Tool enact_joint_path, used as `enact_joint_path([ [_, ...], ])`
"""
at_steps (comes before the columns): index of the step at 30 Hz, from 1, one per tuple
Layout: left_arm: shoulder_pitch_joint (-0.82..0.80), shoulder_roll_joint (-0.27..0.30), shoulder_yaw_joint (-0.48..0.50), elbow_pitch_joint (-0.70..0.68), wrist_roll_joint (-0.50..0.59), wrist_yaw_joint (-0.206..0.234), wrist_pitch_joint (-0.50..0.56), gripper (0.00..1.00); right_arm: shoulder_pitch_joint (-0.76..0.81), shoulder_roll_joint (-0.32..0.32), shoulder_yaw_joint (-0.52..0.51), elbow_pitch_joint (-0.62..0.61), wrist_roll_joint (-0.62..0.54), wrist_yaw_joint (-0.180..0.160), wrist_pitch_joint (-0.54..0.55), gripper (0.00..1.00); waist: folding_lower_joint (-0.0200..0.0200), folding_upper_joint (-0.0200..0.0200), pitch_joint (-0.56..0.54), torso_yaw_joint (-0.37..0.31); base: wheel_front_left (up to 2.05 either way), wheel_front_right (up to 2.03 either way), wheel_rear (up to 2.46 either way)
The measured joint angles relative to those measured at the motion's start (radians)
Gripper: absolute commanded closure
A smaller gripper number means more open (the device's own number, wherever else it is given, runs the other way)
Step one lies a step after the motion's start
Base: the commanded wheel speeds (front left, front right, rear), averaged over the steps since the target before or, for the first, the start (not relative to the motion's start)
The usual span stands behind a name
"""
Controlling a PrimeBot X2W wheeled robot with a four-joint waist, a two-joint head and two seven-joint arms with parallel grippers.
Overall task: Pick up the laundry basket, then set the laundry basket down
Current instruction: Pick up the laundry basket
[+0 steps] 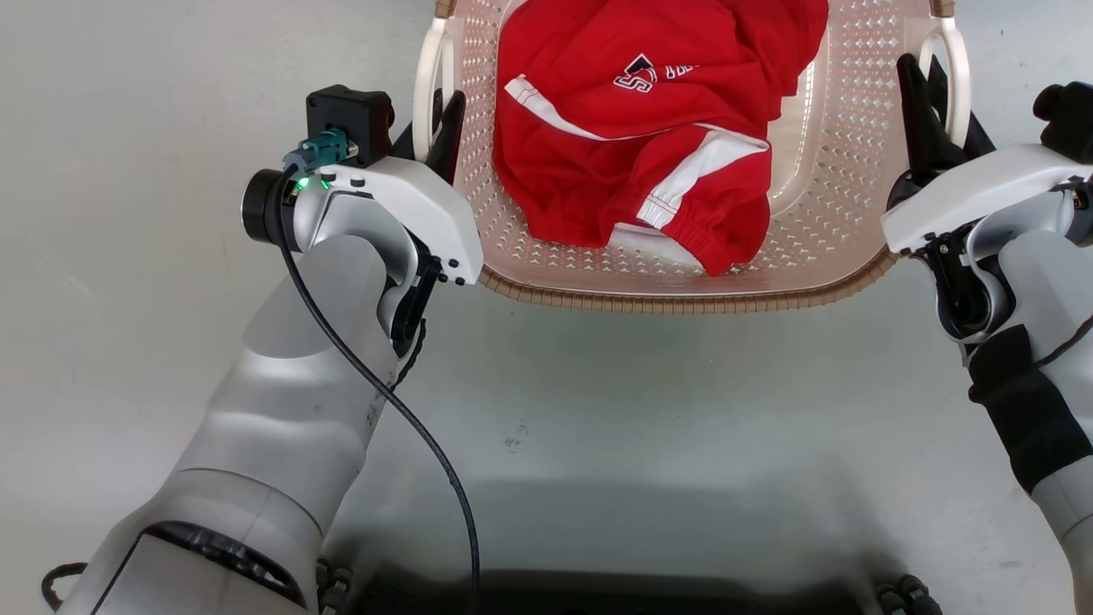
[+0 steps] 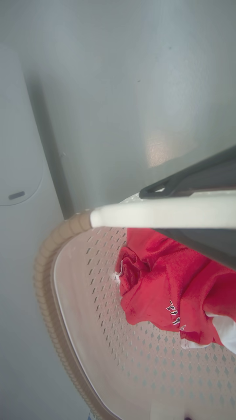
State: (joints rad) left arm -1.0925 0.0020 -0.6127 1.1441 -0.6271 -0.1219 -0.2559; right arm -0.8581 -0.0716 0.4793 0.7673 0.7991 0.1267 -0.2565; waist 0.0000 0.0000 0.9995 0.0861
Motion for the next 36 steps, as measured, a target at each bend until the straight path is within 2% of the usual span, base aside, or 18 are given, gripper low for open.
enact_joint_path([
  [14, 0.006, -0.011, -0.046, 0.068, -0.053, 0.003, 0.001, 1.00, -0.067, 0.023, 0.118, 0.182, -0.019, 0.000, 0.001, 1.00, 0.0000, 0.0000, -0.066, -0.004, 0.00, 0.00, 0.00],
  [26, 0.033, -0.016, -0.068, 0.110, -0.088, 0.002, 0.018, 1.00, -0.084, 0.041, 0.220, 0.269, 0.065, 0.001, 0.046, 1.00, 0.0000, 0.0000, -0.151, -0.017, 0.00, 0.00, 0.00],
  [36, 0.120, -0.016, -0.070, 0.125, -0.116, 0.002, 0.048, 1.00, -0.059, 0.061, 0.290, 0.318, 0.136, 0.008, 0.082, 1.00, 0.0000, 0.0000, -0.258, -0.029, 0.00, 0.00, 0.00],
])
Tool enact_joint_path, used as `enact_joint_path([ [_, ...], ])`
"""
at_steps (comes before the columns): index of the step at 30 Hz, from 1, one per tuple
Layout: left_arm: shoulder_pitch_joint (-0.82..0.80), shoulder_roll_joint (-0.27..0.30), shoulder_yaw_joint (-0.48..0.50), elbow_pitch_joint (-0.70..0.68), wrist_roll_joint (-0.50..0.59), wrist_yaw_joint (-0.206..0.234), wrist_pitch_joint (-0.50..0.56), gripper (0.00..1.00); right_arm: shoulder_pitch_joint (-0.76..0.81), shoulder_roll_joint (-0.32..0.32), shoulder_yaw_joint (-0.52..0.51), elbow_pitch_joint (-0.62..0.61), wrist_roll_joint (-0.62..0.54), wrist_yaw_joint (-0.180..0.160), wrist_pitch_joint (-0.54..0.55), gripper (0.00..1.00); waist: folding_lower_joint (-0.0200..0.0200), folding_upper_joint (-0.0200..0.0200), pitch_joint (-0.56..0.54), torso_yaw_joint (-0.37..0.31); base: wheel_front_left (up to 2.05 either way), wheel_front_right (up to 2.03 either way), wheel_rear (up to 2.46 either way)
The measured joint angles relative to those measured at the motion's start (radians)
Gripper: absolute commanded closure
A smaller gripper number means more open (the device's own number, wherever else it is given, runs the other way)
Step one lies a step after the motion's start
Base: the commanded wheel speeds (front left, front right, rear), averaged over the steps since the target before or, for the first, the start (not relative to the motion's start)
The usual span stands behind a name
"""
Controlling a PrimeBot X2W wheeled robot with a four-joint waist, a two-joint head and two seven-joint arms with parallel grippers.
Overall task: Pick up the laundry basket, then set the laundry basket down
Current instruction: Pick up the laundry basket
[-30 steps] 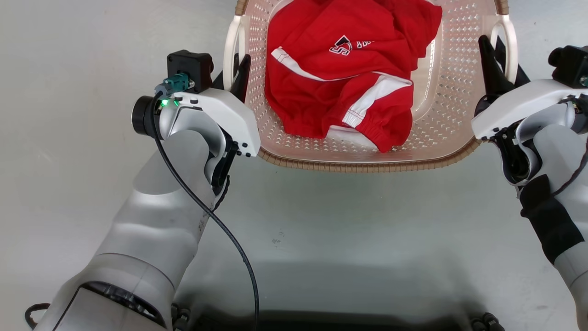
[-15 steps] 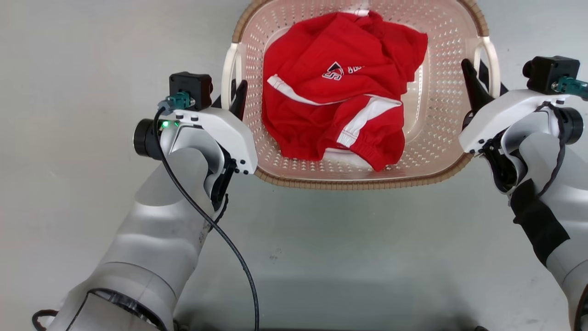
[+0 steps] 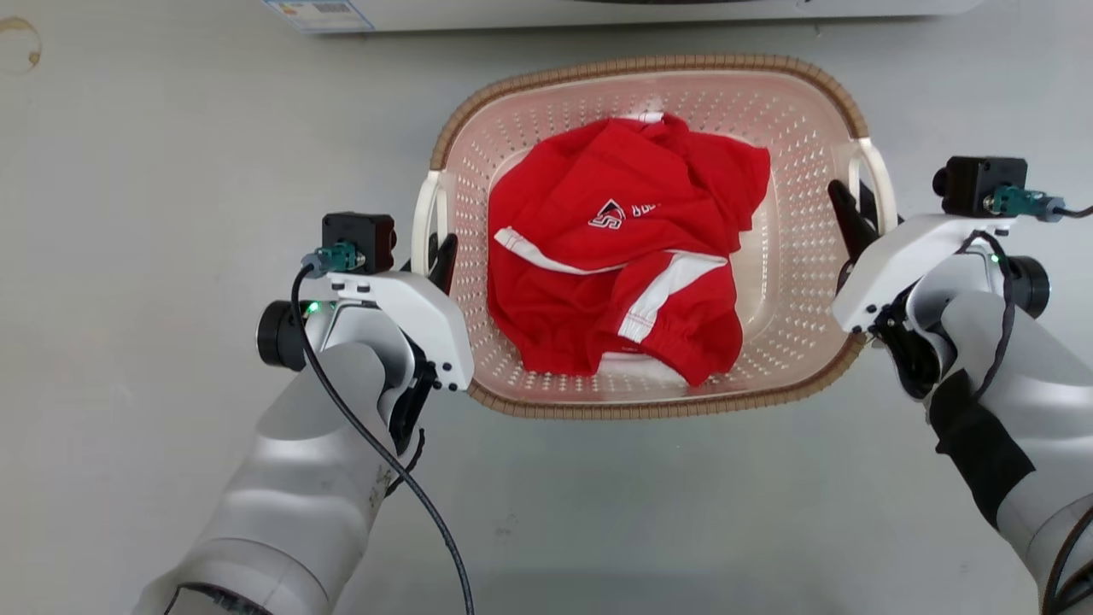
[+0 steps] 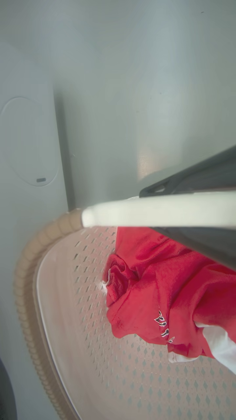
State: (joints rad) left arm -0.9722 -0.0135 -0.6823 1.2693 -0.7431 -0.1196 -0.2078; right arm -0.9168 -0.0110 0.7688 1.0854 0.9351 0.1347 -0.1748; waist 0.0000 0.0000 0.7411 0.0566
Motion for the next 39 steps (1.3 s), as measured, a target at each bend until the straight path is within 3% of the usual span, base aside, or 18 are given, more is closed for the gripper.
enact_joint_path([
  [15, 0.174, 0.009, -0.013, 0.006, -0.024, -0.005, 0.029, 1.00, 0.184, 0.016, 0.103, -0.019, 0.107, 0.000, -0.017, 1.00, 0.0000, 0.0000, -0.233, -0.025, 0.00, 0.00, 0.00],
  [29, 0.382, 0.025, -0.025, 0.000, -0.077, -0.010, 0.192, 1.00, 0.340, 0.036, 0.205, -0.001, 0.217, 0.000, 0.150, 1.00, 0.0000, 0.0001, -0.472, -0.054, 0.00, 0.00, 0.00],
  [39, 0.521, 0.025, -0.032, -0.004, -0.096, -0.017, 0.262, 1.00, 0.476, 0.048, 0.241, 0.016, 0.297, 0.000, 0.176, 1.00, -0.0001, 0.0000, -0.659, -0.066, 0.00, 0.00, 0.00],
])
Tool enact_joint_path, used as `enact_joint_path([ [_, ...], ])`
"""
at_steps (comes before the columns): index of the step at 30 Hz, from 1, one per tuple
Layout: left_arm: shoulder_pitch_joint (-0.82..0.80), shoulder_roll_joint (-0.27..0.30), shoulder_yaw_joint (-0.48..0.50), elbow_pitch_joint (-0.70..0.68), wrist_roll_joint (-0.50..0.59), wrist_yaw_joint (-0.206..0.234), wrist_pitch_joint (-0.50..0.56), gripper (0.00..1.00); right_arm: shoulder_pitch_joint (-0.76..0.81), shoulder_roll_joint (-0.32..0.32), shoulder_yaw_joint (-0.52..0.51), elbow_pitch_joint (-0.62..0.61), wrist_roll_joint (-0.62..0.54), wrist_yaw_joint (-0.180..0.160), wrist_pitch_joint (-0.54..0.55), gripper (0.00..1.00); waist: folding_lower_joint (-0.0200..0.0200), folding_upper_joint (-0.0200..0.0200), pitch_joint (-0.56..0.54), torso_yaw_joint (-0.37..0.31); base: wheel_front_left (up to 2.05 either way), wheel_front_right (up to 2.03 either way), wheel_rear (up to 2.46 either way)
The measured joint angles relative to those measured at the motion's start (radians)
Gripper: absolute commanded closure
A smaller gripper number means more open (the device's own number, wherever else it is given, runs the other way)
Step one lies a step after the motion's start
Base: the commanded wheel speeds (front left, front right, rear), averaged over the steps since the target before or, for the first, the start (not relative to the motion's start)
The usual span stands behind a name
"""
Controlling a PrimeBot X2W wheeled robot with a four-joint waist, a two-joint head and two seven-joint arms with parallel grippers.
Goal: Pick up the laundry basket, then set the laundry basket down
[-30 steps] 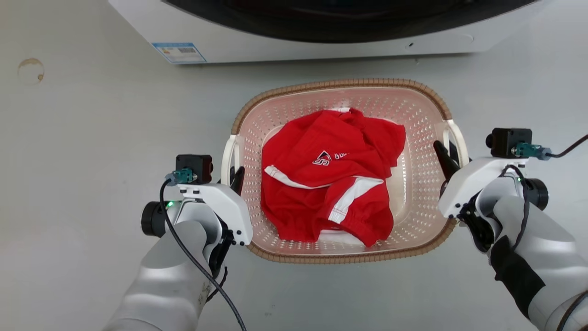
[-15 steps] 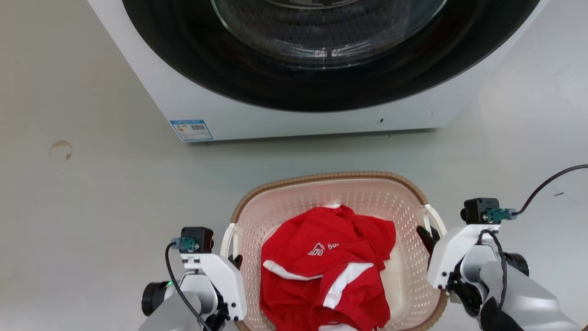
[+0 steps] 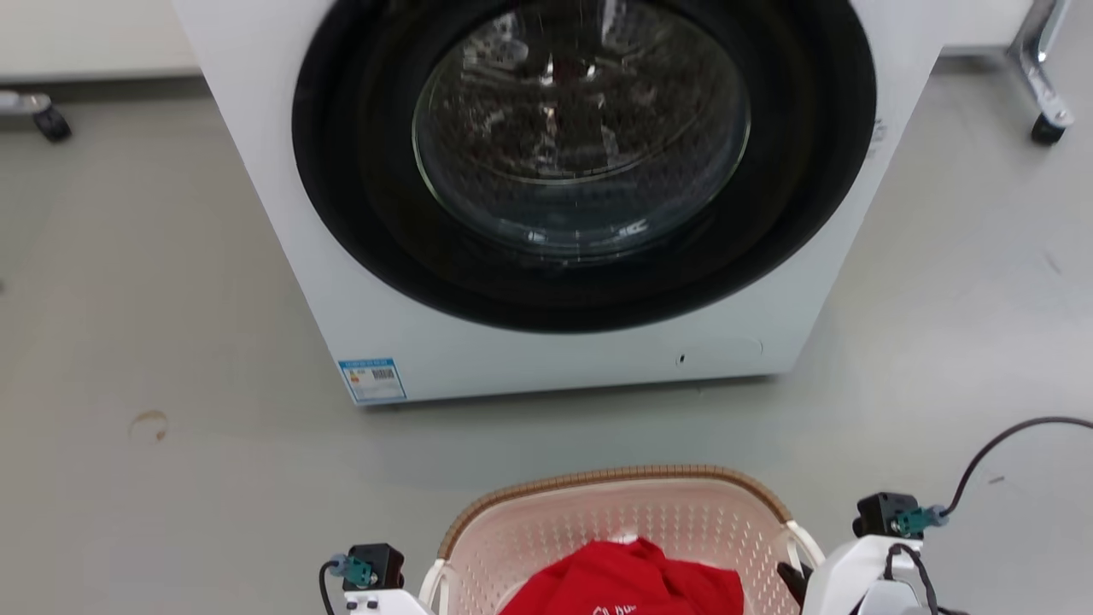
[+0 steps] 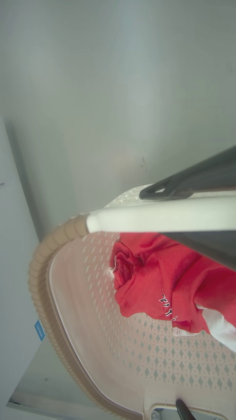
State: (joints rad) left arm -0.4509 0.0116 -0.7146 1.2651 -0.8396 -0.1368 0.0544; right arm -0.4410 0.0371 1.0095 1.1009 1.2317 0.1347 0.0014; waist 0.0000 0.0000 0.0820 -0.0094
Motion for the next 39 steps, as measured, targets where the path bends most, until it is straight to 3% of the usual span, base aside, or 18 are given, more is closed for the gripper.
enact_joint_path([
  [10, 0.019, 0.004, -0.012, -0.003, -0.014, -0.001, 0.069, 1.00, 0.029, 0.008, 0.018, 0.026, 0.039, 0.000, 0.009, 1.00, 0.0000, 0.0000, -0.100, 0.012, 0.00, 0.00, 0.00],
  [39, 0.016, 0.012, -0.026, -0.007, -0.034, -0.003, 0.088, 1.00, 0.013, 0.013, 0.101, 0.042, 0.114, 0.000, -0.003, 1.00, 0.0000, 0.0000, -0.101, 0.018, 0.00, 0.00, 0.00],
])
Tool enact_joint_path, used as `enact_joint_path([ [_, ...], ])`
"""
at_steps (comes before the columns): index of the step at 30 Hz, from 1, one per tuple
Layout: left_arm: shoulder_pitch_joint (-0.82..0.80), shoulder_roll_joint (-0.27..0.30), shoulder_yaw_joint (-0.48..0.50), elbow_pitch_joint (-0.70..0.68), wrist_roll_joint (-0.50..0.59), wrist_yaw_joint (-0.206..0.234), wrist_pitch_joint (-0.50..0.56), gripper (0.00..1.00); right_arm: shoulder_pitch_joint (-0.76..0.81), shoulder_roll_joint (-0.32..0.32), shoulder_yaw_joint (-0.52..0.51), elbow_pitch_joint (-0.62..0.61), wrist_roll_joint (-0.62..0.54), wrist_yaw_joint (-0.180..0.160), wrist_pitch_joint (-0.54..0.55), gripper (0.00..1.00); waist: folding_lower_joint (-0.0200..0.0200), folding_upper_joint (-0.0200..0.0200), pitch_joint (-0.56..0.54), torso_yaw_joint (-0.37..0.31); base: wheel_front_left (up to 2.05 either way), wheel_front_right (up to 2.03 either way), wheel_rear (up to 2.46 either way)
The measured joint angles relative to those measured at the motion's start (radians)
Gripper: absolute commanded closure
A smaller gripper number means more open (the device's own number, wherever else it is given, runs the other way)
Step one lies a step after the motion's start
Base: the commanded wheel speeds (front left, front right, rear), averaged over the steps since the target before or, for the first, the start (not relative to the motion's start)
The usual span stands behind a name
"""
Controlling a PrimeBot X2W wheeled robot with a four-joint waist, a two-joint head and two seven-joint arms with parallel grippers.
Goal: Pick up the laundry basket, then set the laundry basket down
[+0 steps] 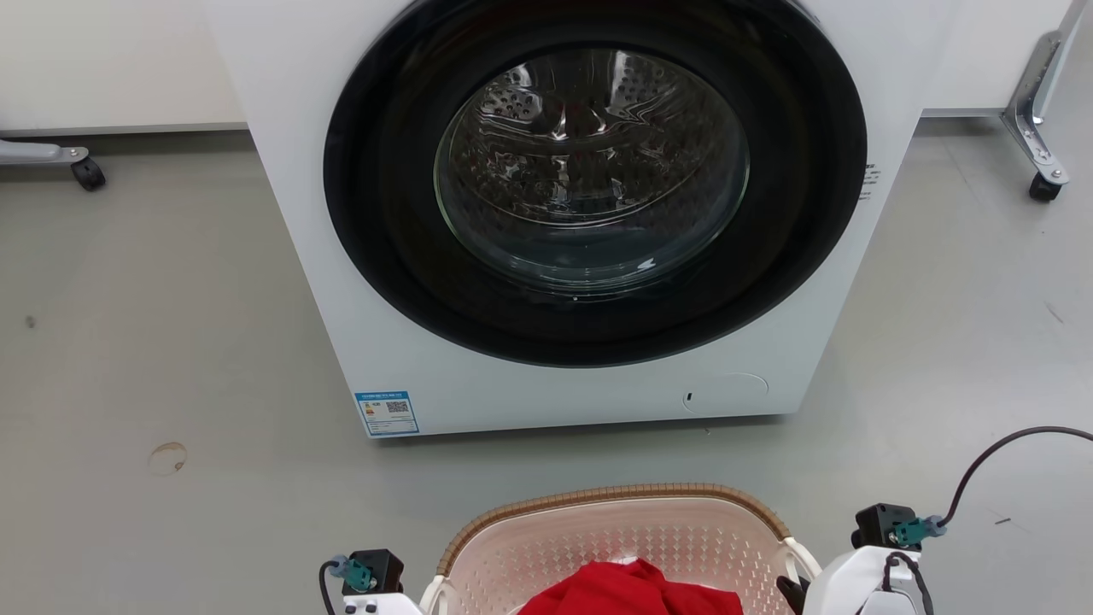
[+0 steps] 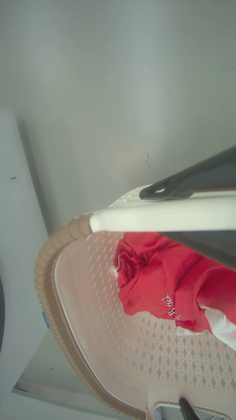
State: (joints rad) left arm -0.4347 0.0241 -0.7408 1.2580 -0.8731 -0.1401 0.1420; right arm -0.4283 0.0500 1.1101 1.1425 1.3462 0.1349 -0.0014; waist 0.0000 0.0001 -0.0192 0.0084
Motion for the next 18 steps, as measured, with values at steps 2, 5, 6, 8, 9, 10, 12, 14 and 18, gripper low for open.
enact_joint_path([
  [2, 0.000, 0.000, 0.000, 0.000, -0.001, 0.000, 0.002, 1.00, 0.000, 0.000, 0.005, 0.000, 0.003, 0.000, 0.000, 1.00, 0.0000, 0.0000, -0.001, 0.001, 0.00, 0.00, 0.00],
  [5, 0.000, 0.000, -0.001, 0.000, -0.006, 0.000, 0.005, 1.00, 0.000, 0.000, 0.012, 0.001, 0.010, 0.000, 0.000, 1.00, -0.0001, 0.0000, -0.003, 0.003, 0.00, 0.00, 0.00],
  [6, 0.000, 0.000, -0.001, 0.000, -0.008, 0.000, 0.005, 1.00, 0.000, 0.000, 0.014, 0.001, 0.010, 0.000, 0.000, 1.00, 0.0000, 0.0000, -0.003, 0.004, 0.00, 0.00, 0.00],
  [8, 0.000, 0.001, -0.001, 0.000, -0.008, 0.000, 0.004, 1.00, 0.000, 0.000, 0.018, 0.001, 0.016, 0.000, -0.001, 1.00, 0.0000, 0.0000, -0.004, 0.005, 0.00, 0.00, 0.00],
  [9, 0.000, 0.001, -0.001, 0.000, -0.008, 0.000, 0.005, 1.00, 0.000, 0.000, 0.021, 0.002, 0.017, 0.000, -0.003, 1.00, -0.0001, 0.0000, -0.004, 0.006, 0.00, 0.00, 0.00],
  [10, 0.000, 0.001, -0.002, 0.000, -0.008, 0.000, 0.004, 1.00, 0.000, 0.000, 0.024, 0.002, 0.017, 0.000, -0.007, 1.00, -0.0001, 0.0000, -0.004, 0.006, 0.00, 0.00, 0.00],
  [12, 0.000, 0.001, -0.002, 0.000, -0.008, 0.000, 0.004, 1.00, 0.000, 0.000, 0.030, 0.002, 0.019, 0.000, -0.007, 1.00, 0.0000, 0.0000, -0.003, 0.007, 0.00, 0.00, 0.00],
  [14, 0.000, 0.001, -0.003, 0.000, -0.008, 0.000, 0.004, 1.00, -0.001, 0.000, 0.035, 0.003, 0.025, 0.000, -0.008, 1.00, 0.0000, 0.0000, -0.002, 0.008, 0.00, 0.00, 0.00],
  [18, 0.000, 0.001, -0.006, 0.000, -0.008, 0.000, 0.004, 1.00, -0.003, 0.000, 0.041, 0.004, 0.028, 0.000, -0.008, 1.00, -0.0001, 0.0000, -0.001, 0.008, 0.00, 0.00, 0.00],
])
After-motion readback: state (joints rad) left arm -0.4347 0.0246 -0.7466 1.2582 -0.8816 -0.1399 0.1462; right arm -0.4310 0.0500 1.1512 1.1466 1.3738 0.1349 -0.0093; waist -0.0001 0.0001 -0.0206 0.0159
